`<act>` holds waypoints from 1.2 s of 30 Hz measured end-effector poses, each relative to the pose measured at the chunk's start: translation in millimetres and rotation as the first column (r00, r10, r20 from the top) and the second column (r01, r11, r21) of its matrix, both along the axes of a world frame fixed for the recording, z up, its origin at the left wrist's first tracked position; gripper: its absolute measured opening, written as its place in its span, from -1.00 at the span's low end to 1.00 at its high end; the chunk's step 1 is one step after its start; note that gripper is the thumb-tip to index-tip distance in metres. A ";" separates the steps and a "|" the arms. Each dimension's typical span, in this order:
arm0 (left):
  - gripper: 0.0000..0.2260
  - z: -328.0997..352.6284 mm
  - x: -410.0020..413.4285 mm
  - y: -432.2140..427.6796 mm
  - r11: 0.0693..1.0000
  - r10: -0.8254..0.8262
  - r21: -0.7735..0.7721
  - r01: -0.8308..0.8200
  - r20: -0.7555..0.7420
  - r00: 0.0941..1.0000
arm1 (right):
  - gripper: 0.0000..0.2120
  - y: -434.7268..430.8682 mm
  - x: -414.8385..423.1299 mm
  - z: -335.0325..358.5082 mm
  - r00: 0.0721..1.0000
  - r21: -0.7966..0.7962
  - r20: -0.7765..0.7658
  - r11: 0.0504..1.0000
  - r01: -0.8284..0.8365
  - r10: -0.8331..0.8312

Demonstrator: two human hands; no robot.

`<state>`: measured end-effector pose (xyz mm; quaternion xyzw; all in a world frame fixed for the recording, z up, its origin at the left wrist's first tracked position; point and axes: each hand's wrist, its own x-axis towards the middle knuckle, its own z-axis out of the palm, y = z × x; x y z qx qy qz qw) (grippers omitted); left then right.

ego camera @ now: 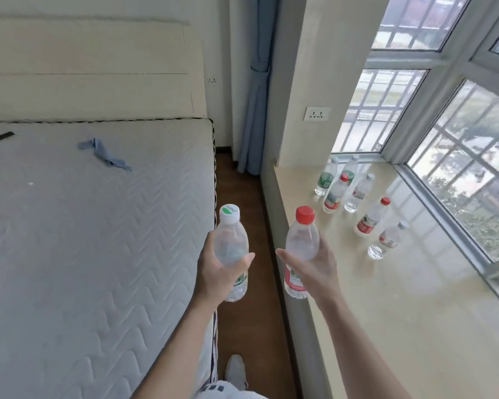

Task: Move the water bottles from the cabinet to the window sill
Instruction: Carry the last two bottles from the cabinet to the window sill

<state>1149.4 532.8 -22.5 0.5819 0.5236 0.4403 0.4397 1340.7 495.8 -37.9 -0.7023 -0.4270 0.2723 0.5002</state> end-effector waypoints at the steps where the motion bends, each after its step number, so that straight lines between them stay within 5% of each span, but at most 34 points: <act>1: -0.50 4.1 -0.5 19.5 1.000 -0.001 0.000 0.001 0.003 1.000 | -0.44 22.4 0.2 5.4 1.000 0.005 -0.002 1.000 -0.002 0.002; 20: -0.43 -3.7 70.8 269.6 0.987 -0.156 -0.032 0.156 -0.013 0.988 | -0.43 238.8 56.7 -5.5 0.997 0.018 -0.069 0.999 0.045 -0.044; 36: -0.48 3.8 270.6 448.3 0.842 -0.538 -0.079 0.534 -0.047 0.842 | -0.51 362.2 226.2 -3.8 0.923 -0.019 -0.095 0.928 0.372 -0.372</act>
